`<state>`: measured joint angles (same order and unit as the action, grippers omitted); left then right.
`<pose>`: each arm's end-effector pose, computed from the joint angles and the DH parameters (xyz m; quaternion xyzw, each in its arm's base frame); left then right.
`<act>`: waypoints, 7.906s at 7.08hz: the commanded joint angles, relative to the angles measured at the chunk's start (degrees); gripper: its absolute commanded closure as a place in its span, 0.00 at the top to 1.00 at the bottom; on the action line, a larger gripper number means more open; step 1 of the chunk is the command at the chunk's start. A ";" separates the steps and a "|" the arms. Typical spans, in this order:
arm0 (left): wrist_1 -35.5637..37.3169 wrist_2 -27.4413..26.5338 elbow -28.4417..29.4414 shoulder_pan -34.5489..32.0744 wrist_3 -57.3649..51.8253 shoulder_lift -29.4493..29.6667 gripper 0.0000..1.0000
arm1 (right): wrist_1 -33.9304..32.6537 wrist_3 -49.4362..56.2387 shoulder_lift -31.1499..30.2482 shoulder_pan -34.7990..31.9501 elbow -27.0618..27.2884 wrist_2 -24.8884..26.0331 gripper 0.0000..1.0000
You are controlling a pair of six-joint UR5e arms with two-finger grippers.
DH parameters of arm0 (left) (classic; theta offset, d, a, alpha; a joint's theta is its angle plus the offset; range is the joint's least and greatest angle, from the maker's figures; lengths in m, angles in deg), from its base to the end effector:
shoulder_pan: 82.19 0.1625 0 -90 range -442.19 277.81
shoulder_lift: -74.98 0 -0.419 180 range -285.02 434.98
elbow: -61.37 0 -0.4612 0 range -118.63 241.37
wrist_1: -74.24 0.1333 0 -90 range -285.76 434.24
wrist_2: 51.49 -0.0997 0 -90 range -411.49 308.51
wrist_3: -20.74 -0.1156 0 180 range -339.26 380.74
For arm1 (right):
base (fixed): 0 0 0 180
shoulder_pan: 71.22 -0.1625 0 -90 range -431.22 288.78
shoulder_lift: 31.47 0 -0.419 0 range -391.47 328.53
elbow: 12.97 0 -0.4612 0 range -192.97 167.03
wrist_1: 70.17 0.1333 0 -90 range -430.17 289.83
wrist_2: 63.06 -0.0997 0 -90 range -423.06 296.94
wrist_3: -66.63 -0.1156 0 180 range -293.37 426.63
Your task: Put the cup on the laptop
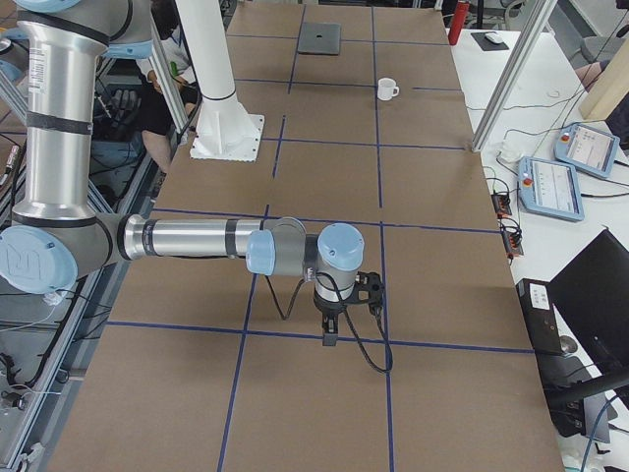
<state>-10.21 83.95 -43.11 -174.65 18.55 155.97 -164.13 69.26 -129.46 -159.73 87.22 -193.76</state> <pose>-0.0720 -0.4904 0.6136 0.0150 0.3859 -0.0024 0.9224 0.0449 -0.5009 0.6504 -0.0109 -0.3478 -0.0284 0.9371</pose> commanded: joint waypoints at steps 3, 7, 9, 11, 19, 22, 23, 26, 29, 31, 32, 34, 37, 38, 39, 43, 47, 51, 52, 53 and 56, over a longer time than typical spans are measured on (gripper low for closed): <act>0.33 0.17 -0.28 0.00 -0.01 1.27 1.00 | 0.00 0.00 0.00 0.00 0.00 0.00 1.00; -6.72 0.26 0.06 4.00 0.25 1.18 1.00 | -0.08 0.00 0.00 0.00 0.00 0.00 1.00; -14.23 0.17 0.24 14.19 12.74 4.84 1.00 | 0.00 0.00 0.00 0.00 0.00 0.00 1.00; -14.35 0.17 1.46 21.06 25.50 14.41 1.00 | -0.08 0.00 0.00 0.00 0.00 0.00 1.00; -29.20 -12.66 42.22 39.19 45.17 53.02 0.96 | -0.08 0.00 0.00 0.00 0.00 0.00 1.00; -29.55 -16.61 44.62 41.30 44.29 52.78 0.91 | -0.08 0.00 0.00 0.00 0.00 0.00 1.00; -29.46 -16.62 44.71 41.48 44.20 52.51 0.81 | 0.00 0.00 0.00 0.00 0.00 0.00 1.00; -28.59 -16.35 44.54 41.40 43.14 52.34 0.00 | -0.08 0.00 0.00 0.00 0.00 0.00 1.00; -18.89 -15.91 33.20 38.15 38.27 47.29 0.00 | 0.00 0.00 0.00 0.00 0.00 0.00 1.00; -12.85 -15.83 13.42 36.49 33.92 32.98 0.00 | 0.00 0.00 0.00 0.00 0.00 0.00 1.00; -13.89 -12.78 8.03 34.73 33.83 24.91 0.00 | 0.00 0.00 0.00 0.00 0.00 0.00 1.00; -26.39 -9.94 3.95 30.69 34.09 9.01 0.00 | 0.00 0.00 0.00 0.00 0.00 0.00 1.00; -38.04 -9.41 6.12 27.77 34.61 -5.47 0.00 | -0.08 0.00 0.00 0.00 0.00 0.09 1.00; -41.90 -9.41 9.26 27.77 34.53 -6.80 0.00 | 0.00 0.00 0.00 0.00 0.00 0.00 1.00; -48.82 -9.41 13.04 27.77 36.01 -8.29 0.00 | 0.00 0.00 0.00 0.00 0.00 0.00 1.00; -61.02 -9.67 18.96 27.86 46.13 -8.84 0.00 | -0.08 0.00 0.00 0.00 0.00 0.00 1.00; -60.84 -9.50 20.72 27.95 46.22 -8.84 0.00 | 0.00 0.00 0.00 0.00 0.00 0.00 1.00; -60.32 -9.06 19.15 27.77 45.87 -9.01 1.00 | 0.00 0.00 0.00 0.00 0.00 0.00 1.00; -59.01 -7.93 17.83 27.34 45.69 -8.92 1.00 | 0.00 0.00 0.00 0.00 0.00 0.00 1.00; -57.60 -5.31 16.17 26.64 43.34 -9.53 1.00 | 0.00 0.00 0.00 0.00 0.00 0.00 1.00; -39.94 -4.75 7.23 16.14 25.82 -10.24 1.00 | 0.00 0.00 0.08 0.00 0.00 0.00 1.00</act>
<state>-60.43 79.11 -31.05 -153.26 53.05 145.66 -164.13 69.26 -129.43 -159.72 87.23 -193.76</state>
